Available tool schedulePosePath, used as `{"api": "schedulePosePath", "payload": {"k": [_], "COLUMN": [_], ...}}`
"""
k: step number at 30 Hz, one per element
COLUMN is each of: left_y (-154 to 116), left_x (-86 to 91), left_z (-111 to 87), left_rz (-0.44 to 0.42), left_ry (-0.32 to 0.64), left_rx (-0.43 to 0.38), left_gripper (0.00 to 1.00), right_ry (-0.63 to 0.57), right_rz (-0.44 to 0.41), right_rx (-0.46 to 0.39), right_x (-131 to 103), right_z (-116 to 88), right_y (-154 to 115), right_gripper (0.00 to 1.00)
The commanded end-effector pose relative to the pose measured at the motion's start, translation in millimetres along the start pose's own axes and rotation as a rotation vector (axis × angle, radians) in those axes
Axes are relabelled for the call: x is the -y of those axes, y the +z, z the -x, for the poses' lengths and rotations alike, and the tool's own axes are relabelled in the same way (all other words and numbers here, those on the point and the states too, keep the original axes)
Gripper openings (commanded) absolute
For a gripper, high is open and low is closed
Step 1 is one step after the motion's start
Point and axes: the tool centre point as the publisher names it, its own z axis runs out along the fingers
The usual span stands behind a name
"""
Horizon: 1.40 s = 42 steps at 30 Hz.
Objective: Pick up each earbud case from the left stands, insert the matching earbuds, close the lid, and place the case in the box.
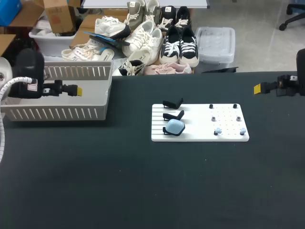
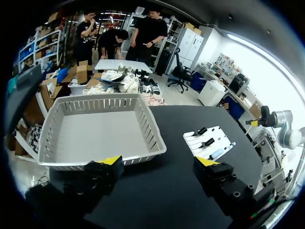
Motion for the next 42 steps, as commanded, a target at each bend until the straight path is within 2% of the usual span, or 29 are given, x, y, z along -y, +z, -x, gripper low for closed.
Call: {"api": "schedulePosePath", "payload": {"k": [1, 5, 12, 16, 22, 31, 39, 42], "left_y": [2, 4, 10, 13, 18, 39, 55, 61], "left_x": [3.3, 14.7, 38.9, 48.0, 55.2, 71.3, 85.4, 92.2], "left_z": [0.6, 1.4, -2.6, -4.8, -4.3, -4.7, -7.8, -13.0], "left_rz": [-0.037, -0.112, -0.263, -0.338, -0.452, -0.509, -0.535, -0.548], "left_ry": [0.069, 0.179, 0.454, 0.569, 0.681, 0.865, 0.901, 0.957], "left_rx": [0.023, 0.03, 0.005, -0.003, 0.021, -0.015, 0.022, 0.02], "left_gripper": [1.0, 1.0, 1.0, 1.0, 1.0, 1.0, 1.0, 1.0], "right_ry": [0.0, 0.0, 0.0, 0.0, 0.0, 0.0, 0.0, 0.0], "right_rz": [0.0, 0.0, 0.0, 0.0, 0.0, 0.0, 0.0, 0.0], "right_rx": [-0.004, -0.004, -0.004, -0.004, -0.004, -0.004, -0.004, -0.004], "right_x": [0, 0, 0, 0, 0, 0, 0, 0], "right_z": [1, 1, 1, 1, 1, 1, 1, 1], "right_y": [0, 0, 0, 0, 0, 0, 0, 0], "right_gripper": [1.0, 1.0, 1.0, 1.0, 1.0, 1.0, 1.0, 1.0]}}
